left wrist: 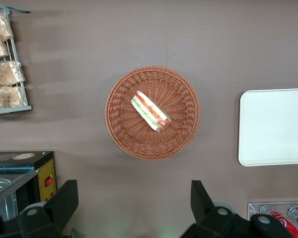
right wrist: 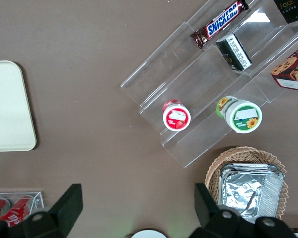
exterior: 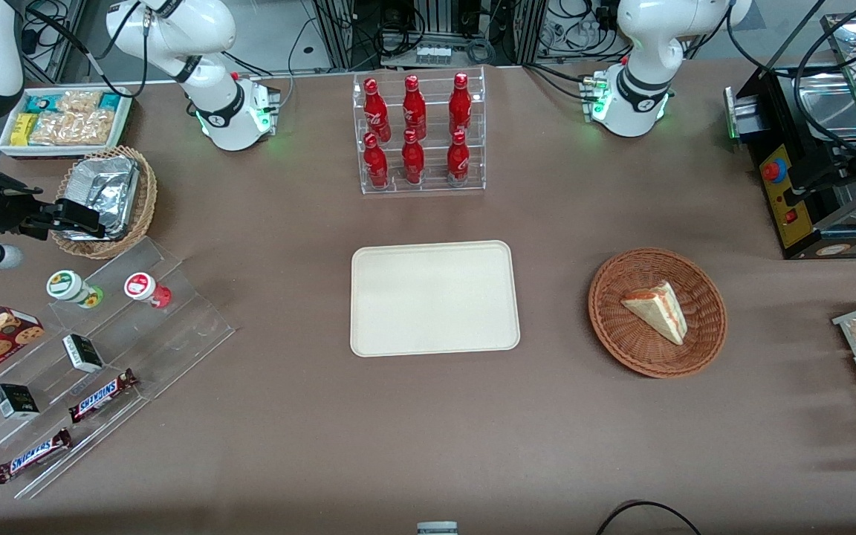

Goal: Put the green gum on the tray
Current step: 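Lower the open right gripper over the green-labelled gum tub on the stand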

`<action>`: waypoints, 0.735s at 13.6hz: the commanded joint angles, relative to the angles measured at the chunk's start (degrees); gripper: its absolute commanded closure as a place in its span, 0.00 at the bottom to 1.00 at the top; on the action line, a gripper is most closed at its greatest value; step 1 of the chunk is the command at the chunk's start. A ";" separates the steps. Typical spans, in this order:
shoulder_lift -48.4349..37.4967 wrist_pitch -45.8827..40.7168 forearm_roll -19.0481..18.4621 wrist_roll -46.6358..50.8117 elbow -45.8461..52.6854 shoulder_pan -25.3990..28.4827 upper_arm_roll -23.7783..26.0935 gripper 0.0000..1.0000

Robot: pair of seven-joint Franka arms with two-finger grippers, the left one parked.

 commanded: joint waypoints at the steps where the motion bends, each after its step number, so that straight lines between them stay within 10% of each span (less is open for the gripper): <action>1: 0.93 -1.48 -0.96 -0.02 1.95 0.26 -0.15 0.00; 10: 0.49 8.60 -1.22 -19.75 -6.03 -3.94 -1.46 0.00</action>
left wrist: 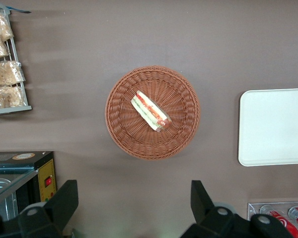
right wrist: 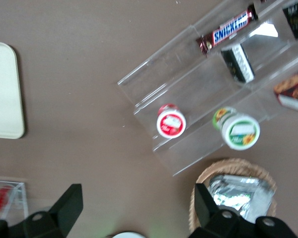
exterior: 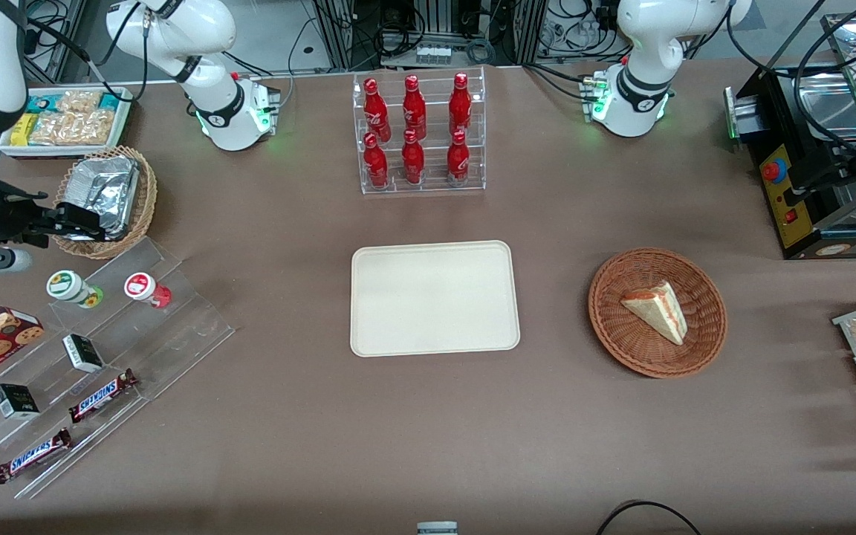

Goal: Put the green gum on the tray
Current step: 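Lower the open right gripper over the green-labelled gum tub on the stand, then close the right gripper on the green gum tub and lift it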

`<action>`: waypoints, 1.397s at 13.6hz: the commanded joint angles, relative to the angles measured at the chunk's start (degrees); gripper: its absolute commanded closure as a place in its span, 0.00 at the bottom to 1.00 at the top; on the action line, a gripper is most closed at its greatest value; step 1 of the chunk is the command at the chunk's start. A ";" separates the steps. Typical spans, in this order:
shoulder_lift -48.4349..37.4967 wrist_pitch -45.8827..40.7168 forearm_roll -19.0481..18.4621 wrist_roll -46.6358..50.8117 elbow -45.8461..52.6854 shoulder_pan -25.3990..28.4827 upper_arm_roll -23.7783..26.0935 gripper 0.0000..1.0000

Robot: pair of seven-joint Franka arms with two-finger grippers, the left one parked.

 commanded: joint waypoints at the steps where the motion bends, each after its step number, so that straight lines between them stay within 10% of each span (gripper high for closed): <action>1: -0.24 7.02 -0.80 -12.33 -4.66 -4.04 -0.31 0.00; 9: 3.45 21.19 0.87 -47.86 -11.44 -12.49 -0.31 0.00; 19: 5.39 32.09 3.77 -56.32 -18.38 -15.04 -0.31 0.00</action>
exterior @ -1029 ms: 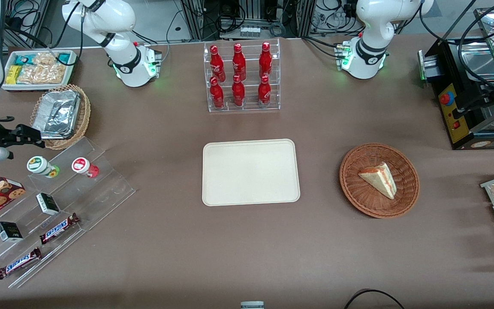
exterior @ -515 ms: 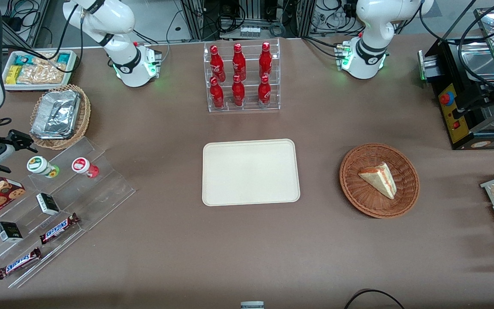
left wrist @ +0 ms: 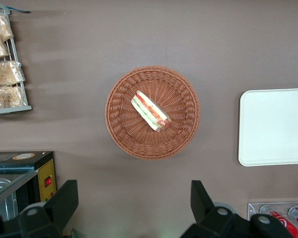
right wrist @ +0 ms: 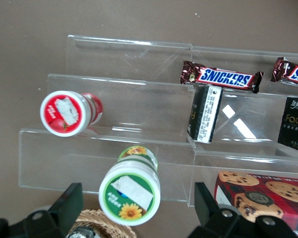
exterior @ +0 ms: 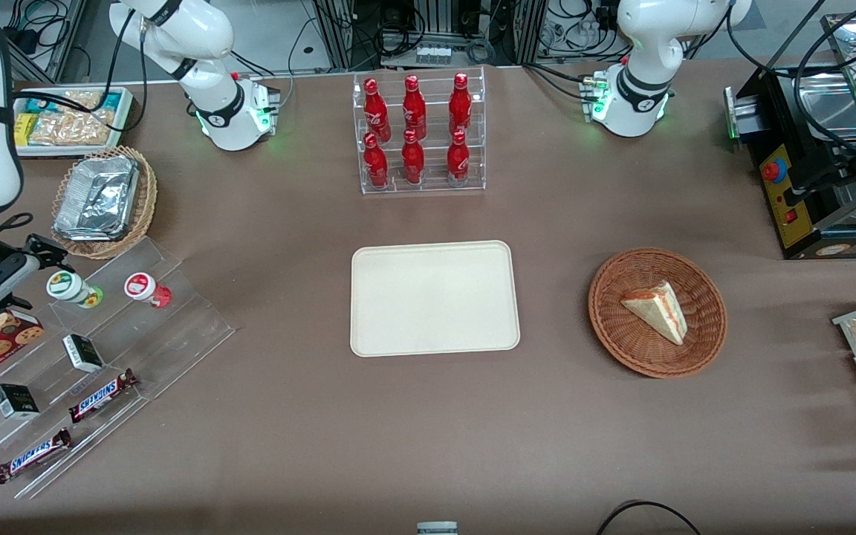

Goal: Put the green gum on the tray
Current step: 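Close the right gripper on the green gum tub and lift it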

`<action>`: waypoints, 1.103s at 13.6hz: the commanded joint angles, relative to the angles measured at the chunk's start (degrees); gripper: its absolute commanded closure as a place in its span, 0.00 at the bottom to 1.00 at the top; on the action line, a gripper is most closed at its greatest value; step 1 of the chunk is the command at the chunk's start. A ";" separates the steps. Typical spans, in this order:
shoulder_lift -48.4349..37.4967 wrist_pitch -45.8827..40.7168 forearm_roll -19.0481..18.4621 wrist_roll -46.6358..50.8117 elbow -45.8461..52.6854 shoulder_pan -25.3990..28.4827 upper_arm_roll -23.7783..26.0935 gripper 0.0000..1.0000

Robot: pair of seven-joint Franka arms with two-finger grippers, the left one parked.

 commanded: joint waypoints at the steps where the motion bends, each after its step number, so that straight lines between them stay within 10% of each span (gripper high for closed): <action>1: -0.41 3.89 1.49 -1.96 -3.26 -1.30 0.36 0.00; 5: -0.24 6.53 2.46 -1.96 -5.55 -1.30 0.36 0.10; 8: -0.15 6.44 2.46 -1.96 -5.55 -1.22 0.36 0.92; 9: -0.32 6.27 2.46 -1.87 -5.38 -1.21 0.36 1.00; 15: -0.94 -3.82 2.37 0.05 2.60 -0.51 1.15 1.00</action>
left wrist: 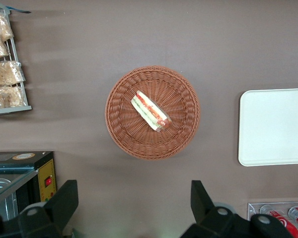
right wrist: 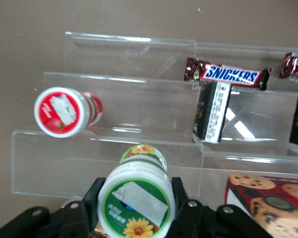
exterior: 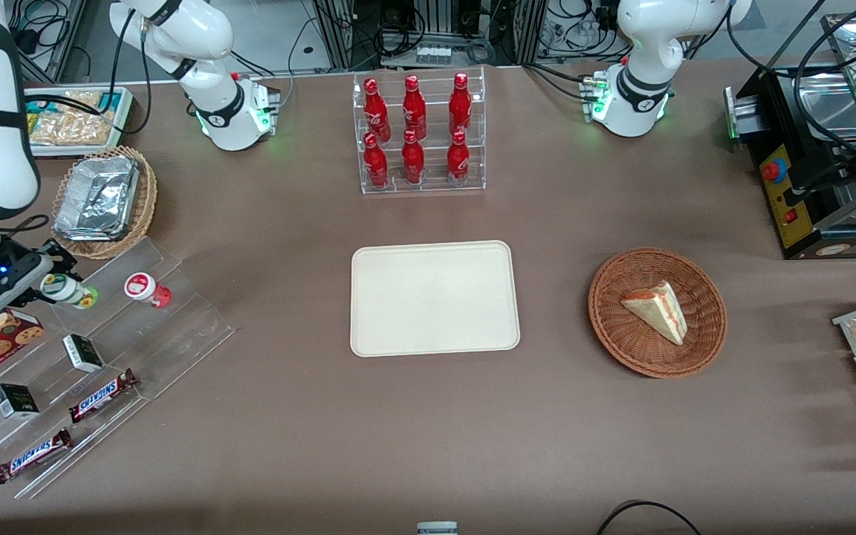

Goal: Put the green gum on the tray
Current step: 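Close the right gripper on the green gum tub and lift it, then carry the held gum tub over to the cream tray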

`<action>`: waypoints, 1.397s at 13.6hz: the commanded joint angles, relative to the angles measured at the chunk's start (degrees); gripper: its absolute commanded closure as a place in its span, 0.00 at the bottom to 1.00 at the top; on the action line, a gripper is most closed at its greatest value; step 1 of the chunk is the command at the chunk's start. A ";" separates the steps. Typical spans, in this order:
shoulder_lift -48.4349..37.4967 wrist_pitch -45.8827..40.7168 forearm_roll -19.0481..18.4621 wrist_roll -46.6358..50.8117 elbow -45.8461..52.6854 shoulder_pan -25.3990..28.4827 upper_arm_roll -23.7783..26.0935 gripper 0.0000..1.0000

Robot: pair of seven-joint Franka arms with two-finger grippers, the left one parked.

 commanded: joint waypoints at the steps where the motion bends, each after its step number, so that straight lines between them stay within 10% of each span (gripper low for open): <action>1: -0.28 -6.07 1.42 2.04 4.81 0.45 1.25 1.00; 19: 6.20 -14.17 1.42 74.16 13.77 38.31 1.61 1.00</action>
